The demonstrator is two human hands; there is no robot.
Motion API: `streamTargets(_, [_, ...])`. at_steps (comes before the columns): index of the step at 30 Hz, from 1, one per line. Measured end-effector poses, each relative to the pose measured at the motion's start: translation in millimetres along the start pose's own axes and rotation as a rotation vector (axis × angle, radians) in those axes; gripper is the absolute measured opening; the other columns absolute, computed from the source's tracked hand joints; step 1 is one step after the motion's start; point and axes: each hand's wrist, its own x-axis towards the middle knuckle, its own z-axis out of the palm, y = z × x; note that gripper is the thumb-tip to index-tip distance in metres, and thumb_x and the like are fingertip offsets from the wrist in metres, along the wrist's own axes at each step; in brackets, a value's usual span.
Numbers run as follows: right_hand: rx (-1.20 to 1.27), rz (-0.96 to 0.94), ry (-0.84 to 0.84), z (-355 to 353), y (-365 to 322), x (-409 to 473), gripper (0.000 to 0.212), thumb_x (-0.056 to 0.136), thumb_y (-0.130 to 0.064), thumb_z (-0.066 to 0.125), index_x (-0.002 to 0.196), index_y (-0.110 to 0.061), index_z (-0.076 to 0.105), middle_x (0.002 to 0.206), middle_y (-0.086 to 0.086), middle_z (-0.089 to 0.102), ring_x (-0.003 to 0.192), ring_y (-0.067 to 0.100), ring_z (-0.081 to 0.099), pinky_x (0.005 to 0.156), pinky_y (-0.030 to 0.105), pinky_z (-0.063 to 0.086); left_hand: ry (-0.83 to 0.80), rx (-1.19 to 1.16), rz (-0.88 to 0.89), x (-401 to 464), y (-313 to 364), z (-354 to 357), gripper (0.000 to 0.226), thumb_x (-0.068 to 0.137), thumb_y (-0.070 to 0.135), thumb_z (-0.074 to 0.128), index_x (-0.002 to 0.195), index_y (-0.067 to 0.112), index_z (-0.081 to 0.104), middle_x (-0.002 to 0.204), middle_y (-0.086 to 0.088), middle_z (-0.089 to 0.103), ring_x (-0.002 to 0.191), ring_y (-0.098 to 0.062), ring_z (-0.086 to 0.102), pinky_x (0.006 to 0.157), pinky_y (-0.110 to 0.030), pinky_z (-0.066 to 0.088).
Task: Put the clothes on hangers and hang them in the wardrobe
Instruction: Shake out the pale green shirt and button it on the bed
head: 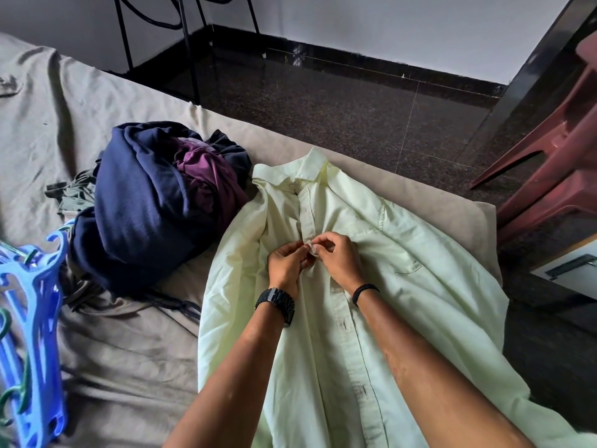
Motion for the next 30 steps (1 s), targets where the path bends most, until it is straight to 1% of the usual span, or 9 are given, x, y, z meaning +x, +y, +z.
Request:
streamTargets(6, [0.004, 0.064, -0.030, -3, -5, 4, 0.003, 0.080, -0.011, 0.073, 0.080, -0.009, 0.072, 0.072, -0.003, 0.067, 0.066, 0.004, 0.060, 0.066, 0.015, 0.048, 0.080, 0.037, 0.043, -1, -5, 2, 0.021, 0.086, -0.011, 0.056, 0.081, 0.007, 0.047, 0.070, -0.012, 0.058, 0.052, -0.013, 0.059, 0.053, -0.020, 0.052])
streamTargets(9, [0.106, 0.147, -0.152, -12, -10, 12, 0.004, 0.084, -0.007, 0.069, 0.080, -0.008, 0.070, 0.074, 0.001, 0.067, 0.073, 0.012, 0.062, 0.074, 0.024, 0.051, 0.068, 0.100, 0.082, -2, -2, 3, 0.025, 0.087, -0.013, 0.051, 0.077, 0.008, 0.044, 0.067, -0.011, 0.055, 0.050, -0.015, 0.055, 0.050, -0.022, 0.049])
streamTargets(12, [0.310, 0.308, -0.290, -21, -17, 19, 0.017, 0.089, 0.000, 0.060, 0.075, -0.009, 0.064, 0.074, 0.003, 0.062, 0.069, 0.009, 0.057, 0.063, 0.012, 0.047, 0.073, 0.274, 0.190, -1, 5, 9, 0.028, 0.086, -0.016, 0.046, 0.075, 0.011, 0.046, 0.066, -0.010, 0.054, 0.051, -0.018, 0.050, 0.048, -0.025, 0.044])
streamTargets(15, [0.144, 0.315, -0.166, -21, -17, 21, 0.015, 0.089, 0.000, 0.057, 0.079, -0.006, 0.064, 0.080, 0.010, 0.063, 0.069, 0.015, 0.058, 0.063, 0.020, 0.048, 0.090, 0.556, 0.278, 0, 12, 11, 0.026, 0.083, -0.012, 0.048, 0.076, 0.014, 0.052, 0.077, -0.011, 0.062, 0.060, -0.023, 0.057, 0.048, -0.024, 0.047])
streamTargets(18, [-0.133, 0.133, 0.001, -26, -17, 14, 0.017, 0.085, 0.004, 0.052, 0.095, -0.001, 0.065, 0.088, 0.011, 0.064, 0.080, 0.021, 0.058, 0.068, 0.021, 0.041, 0.051, 0.658, 0.262, -4, 22, 5, 0.018, 0.084, 0.001, 0.065, 0.078, 0.014, 0.054, 0.083, -0.015, 0.067, 0.063, -0.026, 0.064, 0.053, -0.028, 0.055])
streamTargets(20, [-0.175, 0.011, 0.120, -35, -17, 1, 0.018, 0.081, 0.005, 0.051, 0.091, -0.002, 0.065, 0.086, 0.011, 0.065, 0.078, 0.022, 0.059, 0.067, 0.018, 0.037, 0.014, 0.714, 0.277, -5, 28, -4, 0.018, 0.081, 0.003, 0.070, 0.078, 0.016, 0.058, 0.083, -0.012, 0.069, 0.071, -0.029, 0.067, 0.064, -0.037, 0.058])
streamTargets(22, [-0.158, -0.036, 0.186, -42, -18, -19, 0.009, 0.080, 0.002, 0.058, 0.083, -0.004, 0.063, 0.075, 0.006, 0.061, 0.070, 0.019, 0.055, 0.063, 0.017, 0.034, -0.043, 0.870, 0.325, -14, 30, -18, 0.014, 0.080, -0.001, 0.067, 0.083, 0.013, 0.066, 0.084, -0.007, 0.070, 0.077, -0.022, 0.067, 0.072, -0.030, 0.055])
streamTargets(26, [-0.206, 0.011, 0.091, -29, -6, -63, 0.023, 0.073, -0.020, 0.078, 0.078, -0.012, 0.057, 0.064, -0.004, 0.053, 0.064, 0.017, 0.051, 0.061, 0.027, 0.038, -0.176, 1.142, 0.386, -36, 25, -38, 0.015, 0.082, 0.008, 0.069, 0.096, 0.010, 0.073, 0.092, -0.005, 0.072, 0.085, -0.019, 0.065, 0.078, -0.023, 0.048])
streamTargets(30, [-0.353, -0.021, 0.075, -11, 3, -80, 0.031, 0.071, -0.023, 0.078, 0.089, -0.010, 0.057, 0.087, 0.010, 0.062, 0.084, 0.029, 0.057, 0.071, 0.036, 0.044, -0.205, 1.340, 0.442, -48, 22, -38, 0.025, 0.086, 0.016, 0.064, 0.110, 0.013, 0.067, 0.104, -0.012, 0.063, 0.094, -0.028, 0.061, 0.082, -0.033, 0.048])
